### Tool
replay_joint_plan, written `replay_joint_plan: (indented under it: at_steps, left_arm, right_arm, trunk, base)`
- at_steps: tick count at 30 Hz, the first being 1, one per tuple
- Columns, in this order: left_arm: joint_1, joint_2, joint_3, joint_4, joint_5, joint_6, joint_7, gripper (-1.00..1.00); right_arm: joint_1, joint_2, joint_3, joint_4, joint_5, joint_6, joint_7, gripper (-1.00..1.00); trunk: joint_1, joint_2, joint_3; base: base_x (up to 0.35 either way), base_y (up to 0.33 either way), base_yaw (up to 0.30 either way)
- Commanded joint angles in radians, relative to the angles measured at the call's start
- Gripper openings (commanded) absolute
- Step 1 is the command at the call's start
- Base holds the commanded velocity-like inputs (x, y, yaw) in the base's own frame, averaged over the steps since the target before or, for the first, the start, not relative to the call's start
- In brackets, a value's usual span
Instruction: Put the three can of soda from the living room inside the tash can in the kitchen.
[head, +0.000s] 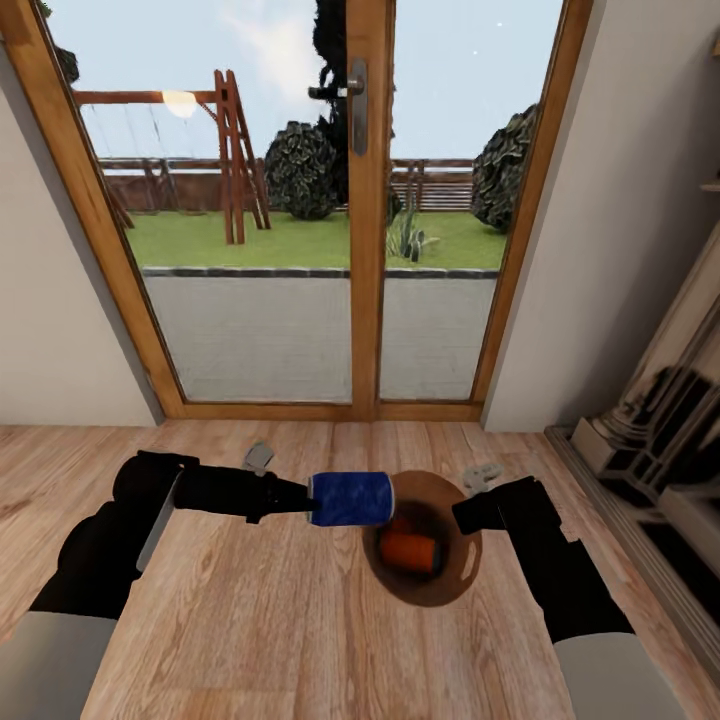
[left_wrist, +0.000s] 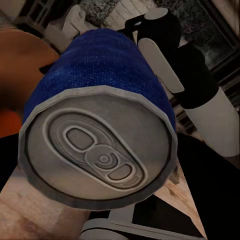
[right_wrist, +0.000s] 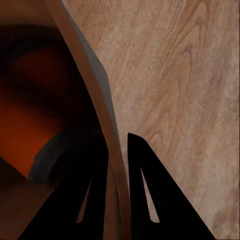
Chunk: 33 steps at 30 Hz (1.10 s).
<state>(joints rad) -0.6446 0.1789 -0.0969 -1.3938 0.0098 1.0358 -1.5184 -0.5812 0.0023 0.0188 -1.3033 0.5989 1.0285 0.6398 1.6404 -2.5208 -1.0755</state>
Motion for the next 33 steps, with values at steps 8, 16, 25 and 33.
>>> replay_joint_plan:
  at_steps: [8, 16, 25, 33]
  left_arm:
    - [0.0, -0.003, -0.001, -0.007, -0.003, -0.008, -0.019, -1.0]
    - [0.0, -0.01, -0.007, -0.006, -0.011, -0.008, -0.009, -1.0]
    - [-0.002, -0.049, -0.07, -0.005, -0.014, 0.001, 0.231, -1.0]
    - [-0.003, -0.079, -0.126, -0.005, -0.015, 0.006, 0.408, -1.0]
  right_arm:
    - [0.0, 0.006, 0.015, 0.001, -0.087, 0.019, 0.005, -1.0]
    - [0.0, 0.012, 0.044, 0.001, -0.084, 0.019, 0.004, -1.0]
    - [0.0, 0.014, 0.051, -0.002, -0.084, 0.019, 0.004, -1.0]
    - [-0.001, 0.022, 0.066, -0.003, -0.082, 0.019, 0.003, -1.0]
  trunk:
    - [0.0, 0.0, 0.0]
    - [0.0, 0.0, 0.0]
    - [0.0, 0.0, 0.0]
    - [0.0, 0.0, 0.0]
  base:
    - [0.0, 0.0, 0.0]
    - [0.0, 0.0, 0.0]
    - [0.0, 0.0, 0.0]
    - [0.0, 0.0, 0.0]
